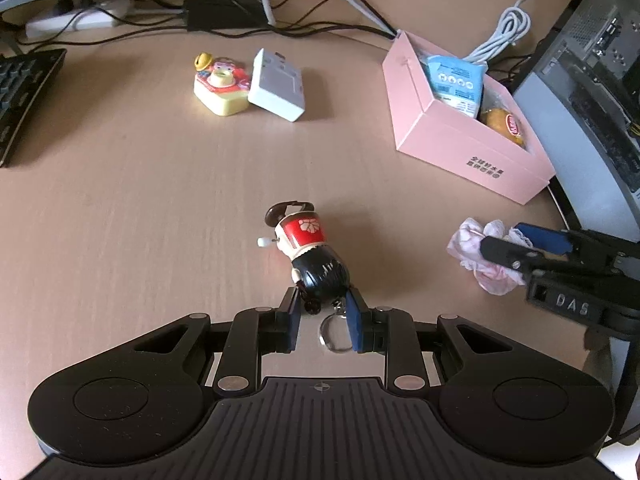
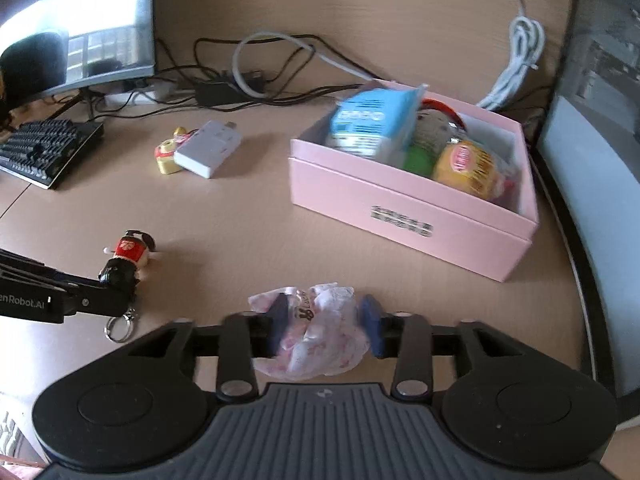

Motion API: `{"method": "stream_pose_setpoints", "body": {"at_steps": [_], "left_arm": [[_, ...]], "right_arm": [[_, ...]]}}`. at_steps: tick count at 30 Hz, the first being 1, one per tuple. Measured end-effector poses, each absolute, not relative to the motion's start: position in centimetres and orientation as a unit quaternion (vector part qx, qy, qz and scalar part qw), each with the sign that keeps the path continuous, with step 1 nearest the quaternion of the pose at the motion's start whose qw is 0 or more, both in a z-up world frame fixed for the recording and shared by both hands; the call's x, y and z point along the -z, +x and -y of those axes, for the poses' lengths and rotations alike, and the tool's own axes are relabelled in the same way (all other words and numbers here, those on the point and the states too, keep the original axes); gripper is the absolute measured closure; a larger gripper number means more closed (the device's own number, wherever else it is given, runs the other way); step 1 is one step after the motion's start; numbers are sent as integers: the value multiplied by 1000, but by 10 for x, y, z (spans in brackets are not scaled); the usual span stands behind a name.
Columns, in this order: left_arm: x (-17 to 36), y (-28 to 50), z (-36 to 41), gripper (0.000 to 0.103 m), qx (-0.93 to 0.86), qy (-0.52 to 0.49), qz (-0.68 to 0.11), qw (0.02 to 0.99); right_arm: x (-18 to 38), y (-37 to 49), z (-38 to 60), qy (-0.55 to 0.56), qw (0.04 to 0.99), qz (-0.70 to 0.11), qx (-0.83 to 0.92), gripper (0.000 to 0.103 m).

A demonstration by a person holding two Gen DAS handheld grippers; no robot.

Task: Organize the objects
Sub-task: 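Grasp the crumpled pink-white plastic bag with right tool while left tool holds the doll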

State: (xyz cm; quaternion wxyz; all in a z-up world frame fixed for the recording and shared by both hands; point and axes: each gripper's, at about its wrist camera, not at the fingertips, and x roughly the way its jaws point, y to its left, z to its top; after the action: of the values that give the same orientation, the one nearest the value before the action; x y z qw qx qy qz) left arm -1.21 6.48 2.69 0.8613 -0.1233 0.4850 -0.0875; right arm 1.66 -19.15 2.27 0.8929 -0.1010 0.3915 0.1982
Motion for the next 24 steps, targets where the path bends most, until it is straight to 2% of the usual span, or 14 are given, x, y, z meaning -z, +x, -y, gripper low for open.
{"method": "stream_pose_setpoints", "body": {"at_steps": [2, 4, 12, 14, 16, 19, 24], "left_arm": [[-27, -13, -65, 76, 84, -117, -485, 863], [-28, -13, -64, 76, 80, -106, -484, 865], [-28, -12, -64, 76, 82, -102, -480, 868], [-26, -13, -69, 76, 92, -118, -475, 867], [-23, -13, -75, 77, 97, -149, -470, 865], [-22, -14, -79, 77, 106, -184, -469, 857], [-27, -20, -76, 76, 114, -178, -479, 852]], "right_arm": [[-22, 14, 187, -113, 894, -385, -199, 30], [-19, 13, 186, -124, 896, -380, -194, 21], [-8, 25, 195, -103, 889, -409, -179, 21], [-5, 26, 194, -99, 884, -418, -184, 29], [-1, 26, 192, -103, 880, -424, -187, 33], [3, 22, 188, -106, 878, -426, -191, 33], [3, 20, 188, -103, 877, -426, -194, 32]]}}
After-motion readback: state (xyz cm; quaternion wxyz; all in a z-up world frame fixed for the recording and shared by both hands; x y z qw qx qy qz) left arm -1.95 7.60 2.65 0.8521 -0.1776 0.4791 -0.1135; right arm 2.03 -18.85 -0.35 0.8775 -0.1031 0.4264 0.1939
